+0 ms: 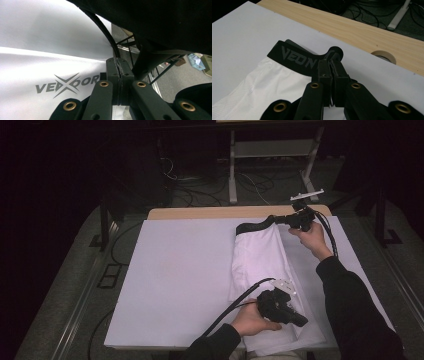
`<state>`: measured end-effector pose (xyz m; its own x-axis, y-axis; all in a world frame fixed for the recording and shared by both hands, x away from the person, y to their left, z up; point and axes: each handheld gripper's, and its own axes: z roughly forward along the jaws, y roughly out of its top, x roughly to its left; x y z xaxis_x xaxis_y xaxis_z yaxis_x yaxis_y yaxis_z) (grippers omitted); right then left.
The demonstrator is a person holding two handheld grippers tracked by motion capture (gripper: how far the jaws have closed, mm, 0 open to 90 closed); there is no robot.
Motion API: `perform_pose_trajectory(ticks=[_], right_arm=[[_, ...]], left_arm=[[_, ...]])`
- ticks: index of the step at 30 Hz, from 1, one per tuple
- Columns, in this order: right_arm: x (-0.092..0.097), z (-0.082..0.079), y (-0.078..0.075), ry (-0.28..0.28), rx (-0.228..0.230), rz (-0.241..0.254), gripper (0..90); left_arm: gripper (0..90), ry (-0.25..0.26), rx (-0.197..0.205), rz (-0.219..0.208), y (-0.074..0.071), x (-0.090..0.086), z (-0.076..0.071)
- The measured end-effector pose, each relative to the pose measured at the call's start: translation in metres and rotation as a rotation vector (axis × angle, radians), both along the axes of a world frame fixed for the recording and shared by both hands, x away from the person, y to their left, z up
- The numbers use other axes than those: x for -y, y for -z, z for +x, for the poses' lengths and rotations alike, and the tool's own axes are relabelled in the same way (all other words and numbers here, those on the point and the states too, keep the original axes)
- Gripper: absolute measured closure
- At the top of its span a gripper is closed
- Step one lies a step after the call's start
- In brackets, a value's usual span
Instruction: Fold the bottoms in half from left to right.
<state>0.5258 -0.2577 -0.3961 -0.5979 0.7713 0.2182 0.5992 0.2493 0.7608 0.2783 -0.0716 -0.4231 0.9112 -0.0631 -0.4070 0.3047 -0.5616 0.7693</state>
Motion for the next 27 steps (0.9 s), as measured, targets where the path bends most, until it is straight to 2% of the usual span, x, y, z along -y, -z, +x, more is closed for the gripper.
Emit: perform_pose_trajectory(ticks=[6, 27], right_arm=[[0.001, 0.002, 0.007, -0.002, -0.010, -0.011, 86.6], [0.003, 0.001, 0.008, -0.010, -0.006, -0.025, 86.6]], left_arm=[[88.6, 0.002, -0.016, -0.006, 0.004, 0.007, 0.000], [88.6, -0.026, -0.057, -0.014, 0.018, 0.026, 0.006]])
